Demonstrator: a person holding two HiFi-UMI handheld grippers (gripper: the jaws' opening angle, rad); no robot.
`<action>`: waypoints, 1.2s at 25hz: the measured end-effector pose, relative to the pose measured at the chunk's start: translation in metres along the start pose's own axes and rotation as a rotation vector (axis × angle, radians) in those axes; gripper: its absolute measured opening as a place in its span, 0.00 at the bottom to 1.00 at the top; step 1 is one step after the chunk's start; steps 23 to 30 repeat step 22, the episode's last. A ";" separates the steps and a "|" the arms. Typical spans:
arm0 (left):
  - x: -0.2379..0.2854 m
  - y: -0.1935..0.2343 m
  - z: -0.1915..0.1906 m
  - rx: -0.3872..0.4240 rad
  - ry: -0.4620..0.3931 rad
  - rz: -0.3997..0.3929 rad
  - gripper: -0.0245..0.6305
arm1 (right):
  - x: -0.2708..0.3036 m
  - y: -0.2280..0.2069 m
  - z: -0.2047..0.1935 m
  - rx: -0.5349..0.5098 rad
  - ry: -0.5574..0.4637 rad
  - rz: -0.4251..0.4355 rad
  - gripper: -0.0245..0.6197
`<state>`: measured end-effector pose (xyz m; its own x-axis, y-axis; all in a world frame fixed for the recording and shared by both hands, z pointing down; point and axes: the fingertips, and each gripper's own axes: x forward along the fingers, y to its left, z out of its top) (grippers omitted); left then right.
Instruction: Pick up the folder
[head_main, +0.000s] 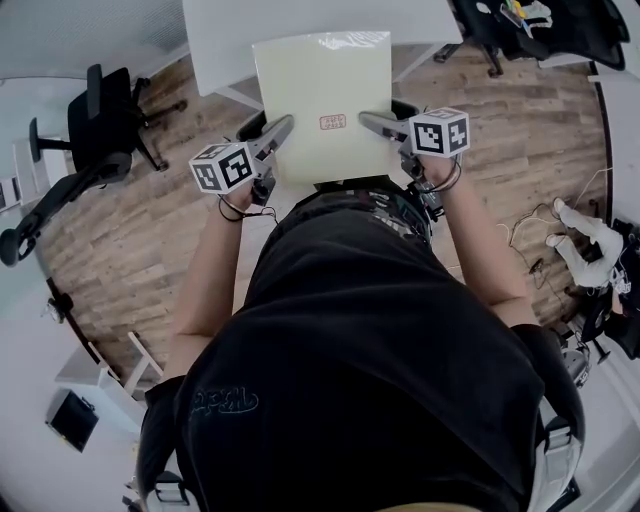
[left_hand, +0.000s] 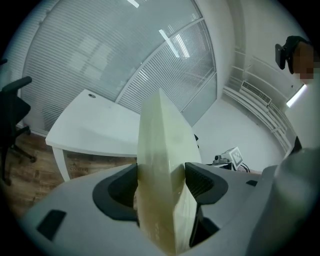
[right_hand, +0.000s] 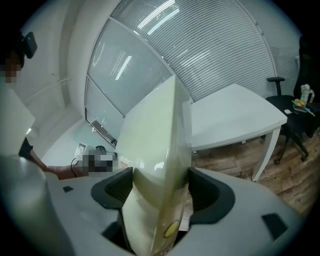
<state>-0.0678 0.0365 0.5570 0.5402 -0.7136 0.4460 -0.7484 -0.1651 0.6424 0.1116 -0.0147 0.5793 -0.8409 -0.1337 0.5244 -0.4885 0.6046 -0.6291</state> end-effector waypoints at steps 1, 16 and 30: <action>-0.003 -0.001 -0.004 -0.002 0.002 -0.004 0.51 | -0.002 0.003 -0.005 0.002 -0.001 -0.003 0.56; -0.012 0.007 -0.007 -0.023 -0.002 -0.018 0.51 | 0.004 0.012 -0.003 -0.008 0.003 -0.021 0.56; -0.005 0.007 -0.002 -0.030 -0.011 -0.013 0.51 | 0.004 0.005 0.003 -0.009 0.006 -0.016 0.56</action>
